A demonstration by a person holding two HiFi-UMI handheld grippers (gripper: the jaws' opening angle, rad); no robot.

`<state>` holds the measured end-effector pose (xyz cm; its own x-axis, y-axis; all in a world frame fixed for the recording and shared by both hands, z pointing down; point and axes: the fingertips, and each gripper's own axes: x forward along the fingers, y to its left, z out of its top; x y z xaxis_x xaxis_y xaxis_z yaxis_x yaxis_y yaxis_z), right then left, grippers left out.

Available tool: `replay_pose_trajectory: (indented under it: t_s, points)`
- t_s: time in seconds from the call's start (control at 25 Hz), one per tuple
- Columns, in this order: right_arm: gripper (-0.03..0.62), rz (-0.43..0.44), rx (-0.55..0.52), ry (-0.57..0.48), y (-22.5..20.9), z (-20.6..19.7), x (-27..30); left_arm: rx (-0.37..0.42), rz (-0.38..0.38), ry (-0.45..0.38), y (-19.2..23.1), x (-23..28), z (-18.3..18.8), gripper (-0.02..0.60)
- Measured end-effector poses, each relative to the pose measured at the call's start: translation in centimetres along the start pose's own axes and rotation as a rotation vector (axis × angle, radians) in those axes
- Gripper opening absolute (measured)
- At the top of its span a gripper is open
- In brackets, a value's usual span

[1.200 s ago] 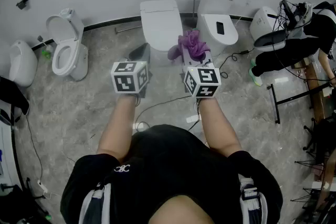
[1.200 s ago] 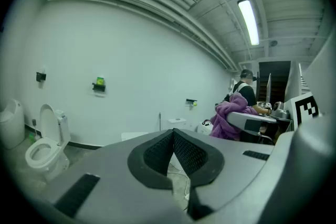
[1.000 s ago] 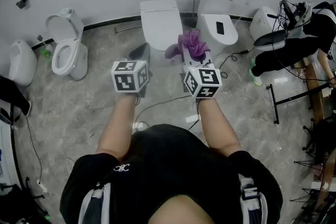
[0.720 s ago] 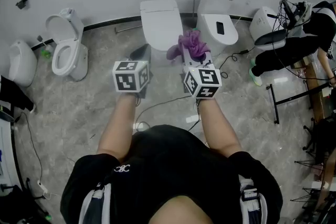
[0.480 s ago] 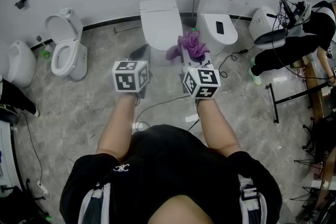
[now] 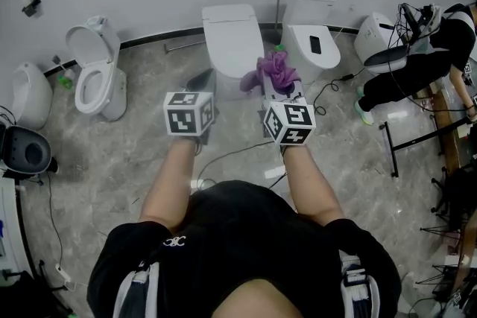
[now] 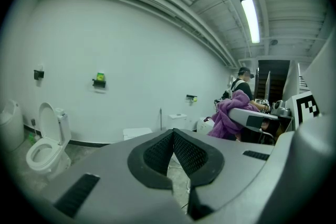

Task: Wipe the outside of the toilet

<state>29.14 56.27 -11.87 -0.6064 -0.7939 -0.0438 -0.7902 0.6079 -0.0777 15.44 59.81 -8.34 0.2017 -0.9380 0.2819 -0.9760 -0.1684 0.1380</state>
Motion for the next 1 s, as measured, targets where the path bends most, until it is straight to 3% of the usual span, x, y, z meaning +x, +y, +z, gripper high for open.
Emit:
replay_pose_trajectory:
  t_s: [0.52, 1.0]
  points:
    - [0.081, -0.049, 0.008, -0.004, 2.7, -1.5, 2.3, 0.022, -0.04, 0.024, 4.4, 0.4, -0.7, 0.006]
    - [0.081, -0.04, 0.017, -0.013, -1.5, -2.1, 8.9, 0.035, -0.027, 0.043, 6.6, 7.4, 0.6, 0.006]
